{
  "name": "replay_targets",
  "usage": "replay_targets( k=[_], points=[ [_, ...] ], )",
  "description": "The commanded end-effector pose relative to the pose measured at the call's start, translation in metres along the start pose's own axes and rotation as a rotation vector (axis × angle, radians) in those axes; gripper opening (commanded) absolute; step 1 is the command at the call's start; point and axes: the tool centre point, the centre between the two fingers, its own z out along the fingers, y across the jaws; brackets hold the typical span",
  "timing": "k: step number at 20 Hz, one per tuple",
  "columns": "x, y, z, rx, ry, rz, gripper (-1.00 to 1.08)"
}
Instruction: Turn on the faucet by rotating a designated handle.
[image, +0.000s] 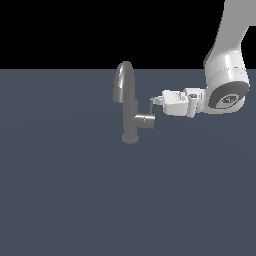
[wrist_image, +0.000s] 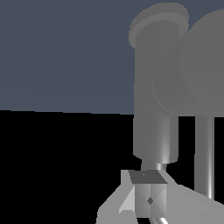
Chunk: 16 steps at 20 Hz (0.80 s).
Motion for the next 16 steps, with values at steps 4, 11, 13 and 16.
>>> replay_targets(
  k=[4,11,13,16],
  points=[
    [0.012,-0.002,0.002,0.035,-0.028,0.033,-1.00],
    [0.013,0.001,0.002,0.037,-0.029,0.035,-1.00],
    [0.012,0.006,0.003,0.037,-0.029,0.035,-1.00],
    [0.010,0.013,0.003,0.037,-0.029,0.035,-1.00]
  ],
)
